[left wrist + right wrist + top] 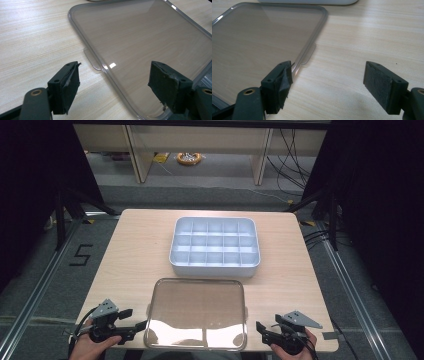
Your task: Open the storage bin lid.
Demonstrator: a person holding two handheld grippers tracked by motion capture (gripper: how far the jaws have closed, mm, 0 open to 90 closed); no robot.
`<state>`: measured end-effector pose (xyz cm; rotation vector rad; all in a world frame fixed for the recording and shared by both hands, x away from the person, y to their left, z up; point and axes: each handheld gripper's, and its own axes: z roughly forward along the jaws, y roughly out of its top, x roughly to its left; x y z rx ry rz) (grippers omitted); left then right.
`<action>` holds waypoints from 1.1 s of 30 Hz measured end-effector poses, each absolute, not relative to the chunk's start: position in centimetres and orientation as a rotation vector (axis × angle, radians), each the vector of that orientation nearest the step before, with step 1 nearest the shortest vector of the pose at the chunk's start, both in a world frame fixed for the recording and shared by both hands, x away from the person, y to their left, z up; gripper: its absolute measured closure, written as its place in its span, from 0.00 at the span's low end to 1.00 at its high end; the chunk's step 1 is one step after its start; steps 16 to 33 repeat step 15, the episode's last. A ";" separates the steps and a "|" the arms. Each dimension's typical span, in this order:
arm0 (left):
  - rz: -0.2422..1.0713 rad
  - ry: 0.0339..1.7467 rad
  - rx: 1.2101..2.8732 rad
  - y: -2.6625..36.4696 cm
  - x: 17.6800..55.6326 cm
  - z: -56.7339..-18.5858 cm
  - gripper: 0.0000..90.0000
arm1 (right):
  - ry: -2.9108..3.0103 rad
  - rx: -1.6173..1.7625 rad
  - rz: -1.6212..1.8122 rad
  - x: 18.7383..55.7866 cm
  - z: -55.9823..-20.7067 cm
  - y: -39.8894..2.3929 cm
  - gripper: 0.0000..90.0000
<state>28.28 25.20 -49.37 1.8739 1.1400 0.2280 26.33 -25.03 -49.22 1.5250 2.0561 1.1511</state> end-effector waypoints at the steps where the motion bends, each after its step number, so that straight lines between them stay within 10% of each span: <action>1: 0.233 1.143 1.872 25.2 28.3 -49.4 0.27 | 2.060 1.530 1.148 26.3 -49.1 -25.1 0.27; 33: 0.238 1.144 1.876 25.3 28.3 -49.3 0.27 | 2.039 1.583 1.157 26.2 -49.1 -24.9 0.27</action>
